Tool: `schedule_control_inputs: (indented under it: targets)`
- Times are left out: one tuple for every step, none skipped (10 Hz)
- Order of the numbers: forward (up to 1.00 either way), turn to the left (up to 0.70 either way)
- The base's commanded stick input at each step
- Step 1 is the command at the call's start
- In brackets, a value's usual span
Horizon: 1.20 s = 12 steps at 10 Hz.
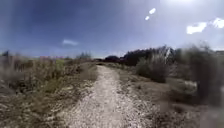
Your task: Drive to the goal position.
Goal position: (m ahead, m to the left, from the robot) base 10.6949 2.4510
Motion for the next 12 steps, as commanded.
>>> schedule_control_inputs:
  targets:
    - [0.70,0.00]
    - [0.70,0.00]
    - [0.70,0.00]
    - [0.70,0.00]
    - [0.70,0.00]
    - [0.70,0.00]
    - [0.70,0.00]
    - [0.70,0.00]
    - [0.70,0.00]
    - [0.70,0.00]
    - [0.70,0.00]
    - [0.70,0.00]
